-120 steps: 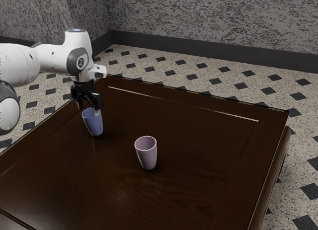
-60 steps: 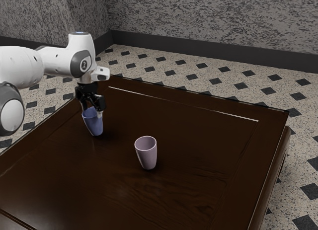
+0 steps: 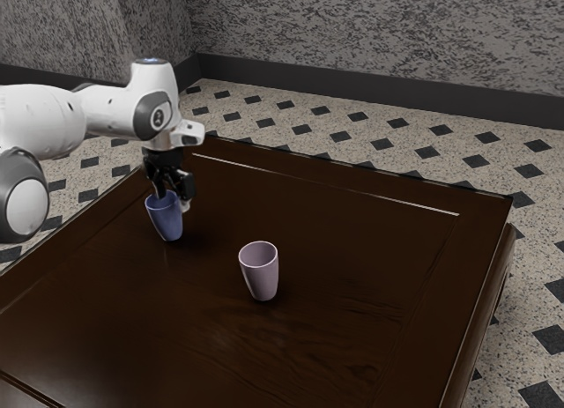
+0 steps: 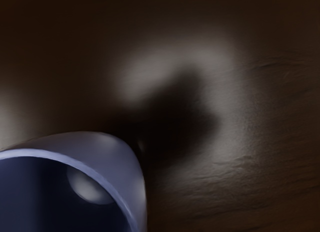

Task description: Place the left cup onto the right cup

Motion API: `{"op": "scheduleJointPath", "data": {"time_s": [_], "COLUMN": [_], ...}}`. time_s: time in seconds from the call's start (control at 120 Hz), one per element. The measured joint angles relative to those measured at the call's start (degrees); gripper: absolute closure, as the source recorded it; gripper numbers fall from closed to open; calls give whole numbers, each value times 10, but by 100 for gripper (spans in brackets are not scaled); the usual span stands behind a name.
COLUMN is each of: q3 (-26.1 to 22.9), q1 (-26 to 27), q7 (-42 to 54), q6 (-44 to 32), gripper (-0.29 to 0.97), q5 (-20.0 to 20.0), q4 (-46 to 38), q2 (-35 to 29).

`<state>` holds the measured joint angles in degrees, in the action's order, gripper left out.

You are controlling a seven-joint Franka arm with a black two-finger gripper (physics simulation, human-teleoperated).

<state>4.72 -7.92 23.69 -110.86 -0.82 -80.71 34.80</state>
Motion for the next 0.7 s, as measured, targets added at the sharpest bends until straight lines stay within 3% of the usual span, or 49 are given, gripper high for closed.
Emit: {"op": "scheduleJointPath", "data": {"time_s": [0.317, 0.7], "q3": [-2, -1], "q1": [0, -2], "q7": [3, -12], "q6": [-3, -5], "gripper": [24, 30], "q5": [3, 12], "q4": [-1, -3], "q2": [9, 15]}}
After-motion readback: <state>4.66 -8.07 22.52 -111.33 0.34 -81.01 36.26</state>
